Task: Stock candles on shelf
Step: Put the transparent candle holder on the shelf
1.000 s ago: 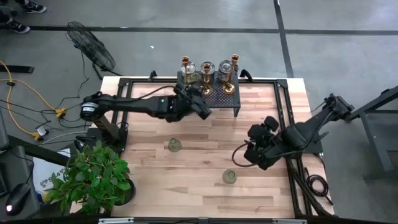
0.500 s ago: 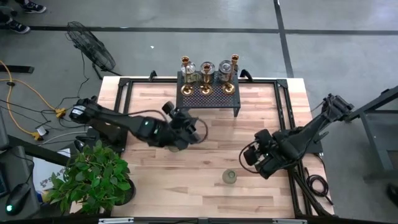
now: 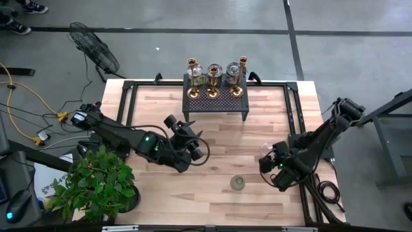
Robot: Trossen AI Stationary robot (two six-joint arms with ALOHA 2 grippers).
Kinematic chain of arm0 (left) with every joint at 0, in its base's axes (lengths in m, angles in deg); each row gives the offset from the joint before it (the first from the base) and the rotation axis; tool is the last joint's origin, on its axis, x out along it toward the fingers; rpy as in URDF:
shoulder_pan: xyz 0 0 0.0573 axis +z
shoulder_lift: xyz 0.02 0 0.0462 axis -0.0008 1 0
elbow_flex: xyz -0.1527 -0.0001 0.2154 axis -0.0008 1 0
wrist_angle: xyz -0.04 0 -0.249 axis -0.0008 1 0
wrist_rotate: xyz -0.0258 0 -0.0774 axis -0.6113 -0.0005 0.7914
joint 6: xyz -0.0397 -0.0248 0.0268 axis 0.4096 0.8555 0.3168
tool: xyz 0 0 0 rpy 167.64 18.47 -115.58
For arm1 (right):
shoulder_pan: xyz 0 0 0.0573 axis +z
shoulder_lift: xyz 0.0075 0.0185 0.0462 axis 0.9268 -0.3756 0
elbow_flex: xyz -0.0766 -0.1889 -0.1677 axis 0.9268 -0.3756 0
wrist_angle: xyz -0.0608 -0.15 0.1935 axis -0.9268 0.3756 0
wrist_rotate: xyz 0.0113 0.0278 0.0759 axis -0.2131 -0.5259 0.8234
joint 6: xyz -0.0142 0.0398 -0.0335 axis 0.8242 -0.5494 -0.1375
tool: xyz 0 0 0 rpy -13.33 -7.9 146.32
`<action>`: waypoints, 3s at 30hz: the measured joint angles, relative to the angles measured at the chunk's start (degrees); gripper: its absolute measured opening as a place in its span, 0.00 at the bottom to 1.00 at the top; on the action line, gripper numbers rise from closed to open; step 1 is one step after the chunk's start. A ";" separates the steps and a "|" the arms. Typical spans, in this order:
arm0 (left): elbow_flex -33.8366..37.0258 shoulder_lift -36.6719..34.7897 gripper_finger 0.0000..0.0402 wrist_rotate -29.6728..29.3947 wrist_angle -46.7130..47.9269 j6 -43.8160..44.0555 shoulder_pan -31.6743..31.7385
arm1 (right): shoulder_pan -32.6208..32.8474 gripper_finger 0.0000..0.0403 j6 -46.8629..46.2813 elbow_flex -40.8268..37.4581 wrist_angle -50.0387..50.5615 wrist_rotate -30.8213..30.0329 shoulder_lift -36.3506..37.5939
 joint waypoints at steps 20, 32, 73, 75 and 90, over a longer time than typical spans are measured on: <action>-0.01 0.02 0.52 0.46 2.11 2.72 0.14 | -1.74 0.56 -1.75 -7.96 -4.45 -2.40 -0.28; 0.00 0.04 0.52 1.46 2.52 2.72 0.14 | -6.59 0.56 0.94 -7.97 -4.12 -6.77 -0.28; -0.02 0.07 0.52 1.40 3.29 3.75 0.14 | -8.25 0.31 6.39 -7.92 -3.90 -6.67 -0.28; -0.01 0.07 0.52 1.40 3.37 3.75 0.14 | -8.25 0.30 7.30 -7.92 -4.21 -6.61 -0.11; -0.01 0.07 0.52 -0.97 11.03 9.57 0.14 | -14.56 0.30 24.56 1.10 -2.87 -11.25 3.69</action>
